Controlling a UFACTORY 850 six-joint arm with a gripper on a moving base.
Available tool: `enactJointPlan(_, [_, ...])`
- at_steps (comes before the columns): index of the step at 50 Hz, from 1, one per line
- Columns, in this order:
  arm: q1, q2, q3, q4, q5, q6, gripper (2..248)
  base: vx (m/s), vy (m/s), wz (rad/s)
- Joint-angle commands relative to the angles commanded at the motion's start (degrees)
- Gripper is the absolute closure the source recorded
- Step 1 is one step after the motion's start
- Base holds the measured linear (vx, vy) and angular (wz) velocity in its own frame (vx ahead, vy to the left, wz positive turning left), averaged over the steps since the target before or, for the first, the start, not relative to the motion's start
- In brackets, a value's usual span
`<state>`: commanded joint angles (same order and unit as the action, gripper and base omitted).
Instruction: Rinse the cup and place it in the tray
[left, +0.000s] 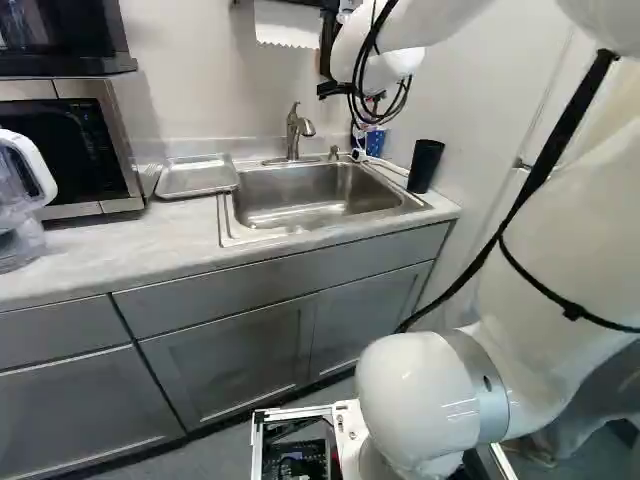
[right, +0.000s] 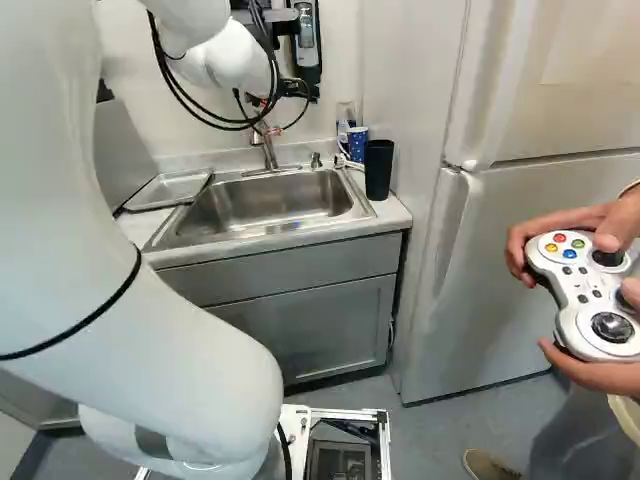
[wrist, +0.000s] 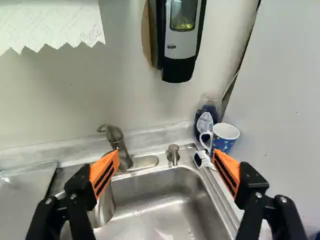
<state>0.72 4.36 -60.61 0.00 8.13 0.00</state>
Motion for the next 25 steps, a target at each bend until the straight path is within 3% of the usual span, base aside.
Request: enactJointPlan(25, [1.4,-6.0,-5.9,0.0,-2.5,0.0,3,0.000,0.000,0.000])
